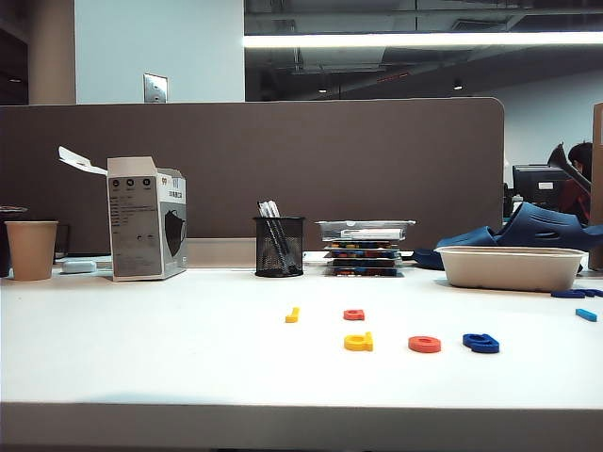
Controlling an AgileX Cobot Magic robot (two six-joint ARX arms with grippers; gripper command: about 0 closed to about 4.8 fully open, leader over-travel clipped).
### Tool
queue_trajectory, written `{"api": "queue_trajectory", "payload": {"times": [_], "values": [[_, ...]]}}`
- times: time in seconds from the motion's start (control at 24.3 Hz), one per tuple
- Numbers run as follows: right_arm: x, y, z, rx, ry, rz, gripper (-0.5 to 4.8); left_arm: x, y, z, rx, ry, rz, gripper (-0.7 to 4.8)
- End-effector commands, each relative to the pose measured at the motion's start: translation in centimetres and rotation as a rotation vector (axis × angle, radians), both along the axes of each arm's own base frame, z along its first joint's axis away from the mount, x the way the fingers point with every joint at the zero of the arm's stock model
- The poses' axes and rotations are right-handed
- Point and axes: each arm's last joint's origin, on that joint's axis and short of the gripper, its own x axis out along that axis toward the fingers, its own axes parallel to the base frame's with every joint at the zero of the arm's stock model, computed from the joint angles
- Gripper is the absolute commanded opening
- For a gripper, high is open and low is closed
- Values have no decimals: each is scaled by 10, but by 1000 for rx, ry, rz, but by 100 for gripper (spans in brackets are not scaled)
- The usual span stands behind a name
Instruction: Select the appropriate letters from the row of letter magnets placed on the table to arrange into the word "dog".
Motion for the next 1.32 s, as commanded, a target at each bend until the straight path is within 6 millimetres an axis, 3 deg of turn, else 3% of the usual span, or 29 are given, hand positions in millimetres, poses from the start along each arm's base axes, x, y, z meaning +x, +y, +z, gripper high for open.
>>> {"api": "queue_trajectory", "payload": {"times": [0.04,0.12,0.21,0.29,0.41,0.62,0.78,1.03,1.15,1.32], "values": [[-7,-3,1,-2,-18,-1,-7,7,7,6,112,-84,-79,-6],[-11,-6,1,-1,-28,-6,-7,16,8,11,138,-93,-131,-6],[-16,-8,1,2,-43,-7,-8,36,13,24,163,-132,-197,-6],[-18,-10,0,-8,-50,-24,-7,62,24,35,157,-167,-158,-5],[-29,-16,-1,-20,-83,-50,-7,113,64,52,196,-206,-13,-5],[-50,-27,-10,-8,-175,-99,-7,158,118,66,289,-303,2,-6],[-53,-31,-9,-50,-196,-158,-7,174,147,70,289,-340,19,-6],[-47,-32,-6,36,-246,-150,-7,192,212,76,236,-372,117,-6],[-22,-17,-9,31,-254,-75,-9,190,236,78,224,-374,187,-6],[14,12,-6,-33,-188,-76,-8,188,234,79,233,-386,159,-6]]}}
